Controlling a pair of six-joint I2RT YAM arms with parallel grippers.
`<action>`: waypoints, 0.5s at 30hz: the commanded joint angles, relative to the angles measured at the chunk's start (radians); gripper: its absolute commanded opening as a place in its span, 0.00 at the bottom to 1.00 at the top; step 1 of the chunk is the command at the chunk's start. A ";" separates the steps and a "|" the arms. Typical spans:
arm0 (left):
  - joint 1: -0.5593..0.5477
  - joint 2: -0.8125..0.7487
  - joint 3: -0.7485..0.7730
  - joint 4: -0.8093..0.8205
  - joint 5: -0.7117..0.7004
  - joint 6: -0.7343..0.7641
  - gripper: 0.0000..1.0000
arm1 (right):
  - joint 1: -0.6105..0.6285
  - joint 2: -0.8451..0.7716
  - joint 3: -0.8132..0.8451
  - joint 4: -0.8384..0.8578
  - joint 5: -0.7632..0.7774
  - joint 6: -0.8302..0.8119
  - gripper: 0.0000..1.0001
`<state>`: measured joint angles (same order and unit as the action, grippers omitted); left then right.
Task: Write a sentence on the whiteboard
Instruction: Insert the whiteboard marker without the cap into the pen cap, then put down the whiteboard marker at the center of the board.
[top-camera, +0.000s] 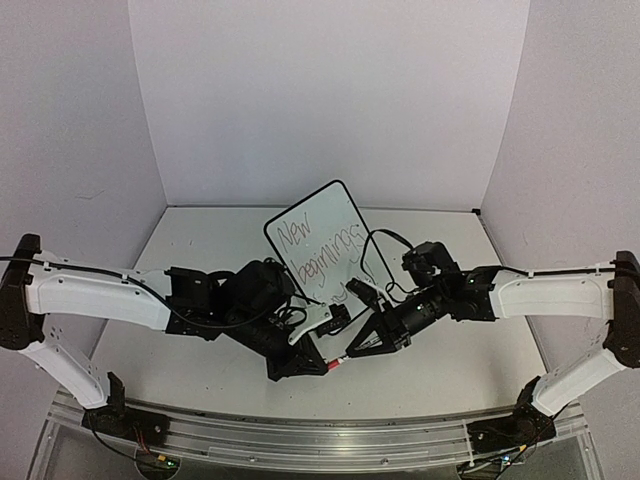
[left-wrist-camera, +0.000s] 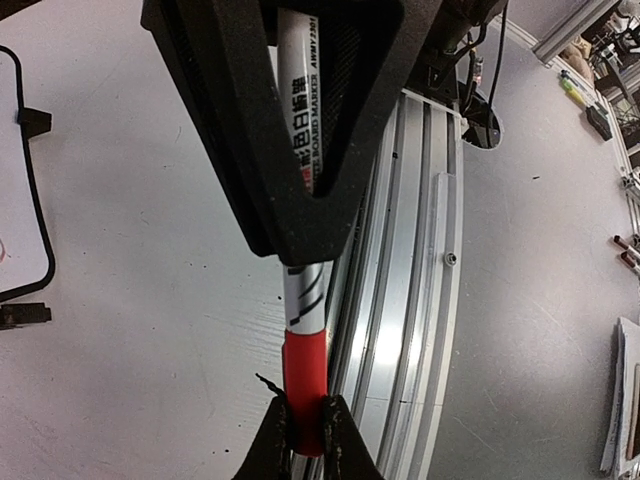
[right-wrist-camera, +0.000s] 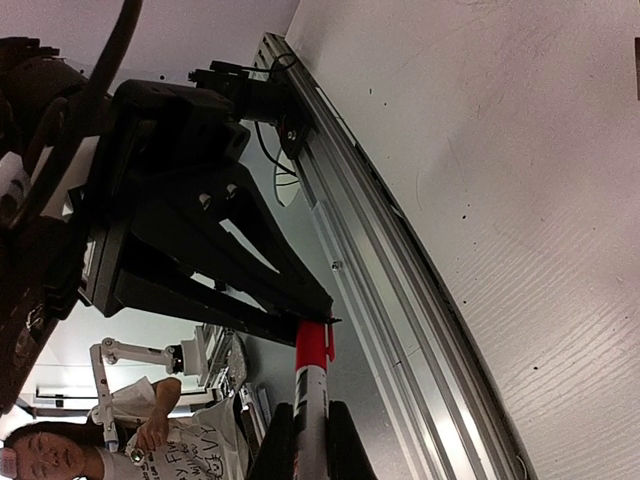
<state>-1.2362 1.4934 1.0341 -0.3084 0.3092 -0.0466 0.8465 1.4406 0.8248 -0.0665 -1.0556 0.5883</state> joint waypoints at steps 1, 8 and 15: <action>0.004 -0.009 0.133 0.344 -0.076 0.044 0.00 | 0.069 -0.002 0.025 0.091 0.055 -0.024 0.00; 0.032 -0.168 -0.063 0.226 -0.300 -0.044 0.37 | -0.084 -0.087 -0.047 -0.040 0.264 -0.045 0.00; 0.202 -0.314 -0.196 0.059 -0.432 -0.232 0.63 | -0.260 -0.119 -0.090 -0.212 0.498 -0.056 0.02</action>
<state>-1.1160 1.2398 0.8934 -0.1886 -0.0033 -0.1518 0.6546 1.3407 0.7574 -0.1687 -0.7319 0.5466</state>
